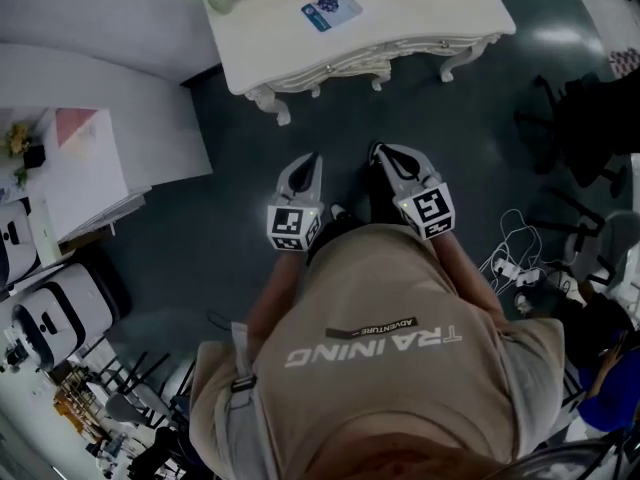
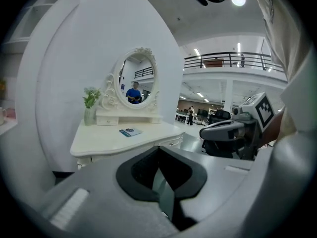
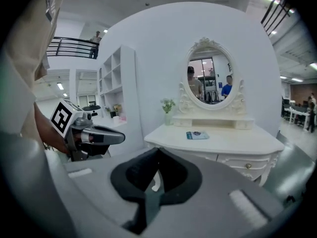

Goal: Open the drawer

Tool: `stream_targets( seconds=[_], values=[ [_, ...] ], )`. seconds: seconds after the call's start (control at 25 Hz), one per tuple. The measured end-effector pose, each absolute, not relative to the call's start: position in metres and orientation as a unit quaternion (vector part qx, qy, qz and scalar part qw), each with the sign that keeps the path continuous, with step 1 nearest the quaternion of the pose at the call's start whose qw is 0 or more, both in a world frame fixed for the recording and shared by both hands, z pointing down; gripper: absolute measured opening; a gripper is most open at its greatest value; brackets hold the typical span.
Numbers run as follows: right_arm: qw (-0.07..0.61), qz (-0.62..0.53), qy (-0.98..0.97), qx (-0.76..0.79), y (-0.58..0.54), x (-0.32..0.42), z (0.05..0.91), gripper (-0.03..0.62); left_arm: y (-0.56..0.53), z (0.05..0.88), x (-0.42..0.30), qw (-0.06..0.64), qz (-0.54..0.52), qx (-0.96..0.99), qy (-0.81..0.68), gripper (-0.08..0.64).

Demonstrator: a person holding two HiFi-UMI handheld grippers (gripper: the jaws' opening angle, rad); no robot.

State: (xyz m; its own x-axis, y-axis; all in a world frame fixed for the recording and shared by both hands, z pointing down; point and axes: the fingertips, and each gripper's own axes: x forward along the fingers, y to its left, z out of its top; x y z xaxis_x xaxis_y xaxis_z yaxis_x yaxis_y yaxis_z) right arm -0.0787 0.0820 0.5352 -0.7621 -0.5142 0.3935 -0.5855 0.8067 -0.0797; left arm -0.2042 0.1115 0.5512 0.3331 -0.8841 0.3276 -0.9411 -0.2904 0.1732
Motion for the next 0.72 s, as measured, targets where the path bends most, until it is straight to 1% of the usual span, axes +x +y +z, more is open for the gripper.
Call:
stream_targets(
  seconds=[0.28,0.52,0.72],
  values=[
    [0.161,0.075,-0.95,0.256,-0.04,-0.076,0.529,0.003,0.024,0.557,-0.192,0.185,0.127,0.775,-0.59,0.008],
    [0.174,0.107,-0.954,0.22,-0.117,-0.054,0.553,0.003,-0.057,0.557,-0.173,0.2,0.123,0.748,-0.621,0.008],
    [0.183,0.107,-0.958,0.192,-0.159,-0.051,0.569,0.003,-0.096,0.566,-0.172,0.21,0.131,0.732,-0.635,0.008]
  ],
)
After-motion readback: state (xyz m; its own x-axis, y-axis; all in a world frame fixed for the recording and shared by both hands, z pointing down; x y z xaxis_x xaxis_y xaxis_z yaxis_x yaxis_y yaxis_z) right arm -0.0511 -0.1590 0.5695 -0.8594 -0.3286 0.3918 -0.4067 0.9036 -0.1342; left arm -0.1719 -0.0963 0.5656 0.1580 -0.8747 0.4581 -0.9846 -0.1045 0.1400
